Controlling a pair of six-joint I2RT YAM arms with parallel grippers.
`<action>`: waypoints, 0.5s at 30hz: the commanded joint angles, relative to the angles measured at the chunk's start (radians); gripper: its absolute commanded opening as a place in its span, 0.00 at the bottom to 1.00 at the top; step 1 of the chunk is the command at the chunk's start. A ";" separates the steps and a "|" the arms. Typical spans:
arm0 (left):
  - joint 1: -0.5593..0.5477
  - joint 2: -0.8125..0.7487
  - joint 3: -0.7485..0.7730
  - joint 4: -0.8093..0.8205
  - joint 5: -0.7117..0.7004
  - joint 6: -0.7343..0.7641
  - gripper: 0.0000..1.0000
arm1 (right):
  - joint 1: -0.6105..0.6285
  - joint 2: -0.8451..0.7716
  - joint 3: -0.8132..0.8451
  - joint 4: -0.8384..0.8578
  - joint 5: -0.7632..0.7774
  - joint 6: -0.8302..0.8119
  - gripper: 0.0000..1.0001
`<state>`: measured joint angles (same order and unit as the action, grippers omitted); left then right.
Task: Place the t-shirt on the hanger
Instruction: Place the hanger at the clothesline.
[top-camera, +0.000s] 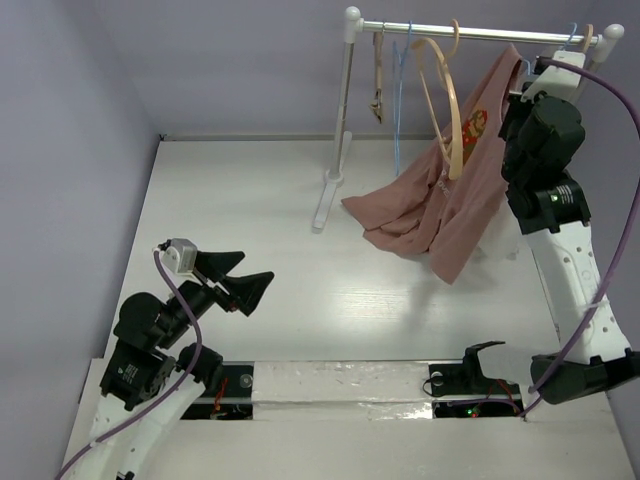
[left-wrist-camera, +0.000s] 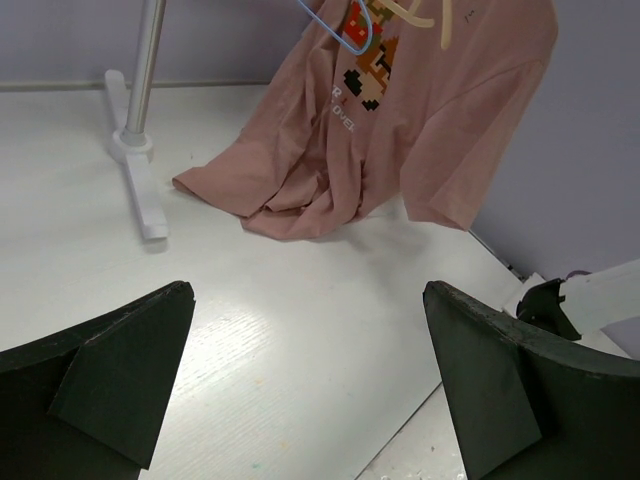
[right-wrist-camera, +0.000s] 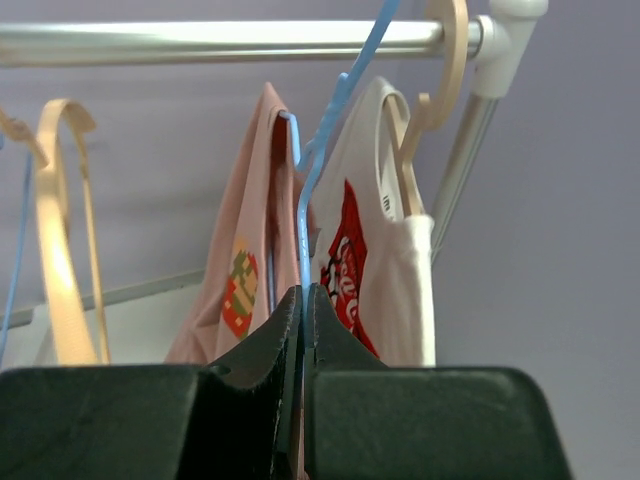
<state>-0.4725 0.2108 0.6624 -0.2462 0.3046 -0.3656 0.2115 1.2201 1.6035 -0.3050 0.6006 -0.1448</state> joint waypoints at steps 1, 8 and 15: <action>-0.017 -0.021 -0.006 0.025 -0.027 -0.012 0.99 | -0.035 0.051 0.078 0.136 -0.035 -0.052 0.00; -0.038 -0.030 -0.004 0.019 -0.050 -0.016 0.99 | -0.099 0.130 0.124 0.135 -0.087 -0.018 0.00; -0.057 -0.040 -0.006 0.018 -0.067 -0.021 0.99 | -0.110 0.170 0.122 0.136 -0.125 0.024 0.00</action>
<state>-0.5201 0.1909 0.6621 -0.2531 0.2535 -0.3771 0.1055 1.4181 1.6798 -0.2790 0.5072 -0.1417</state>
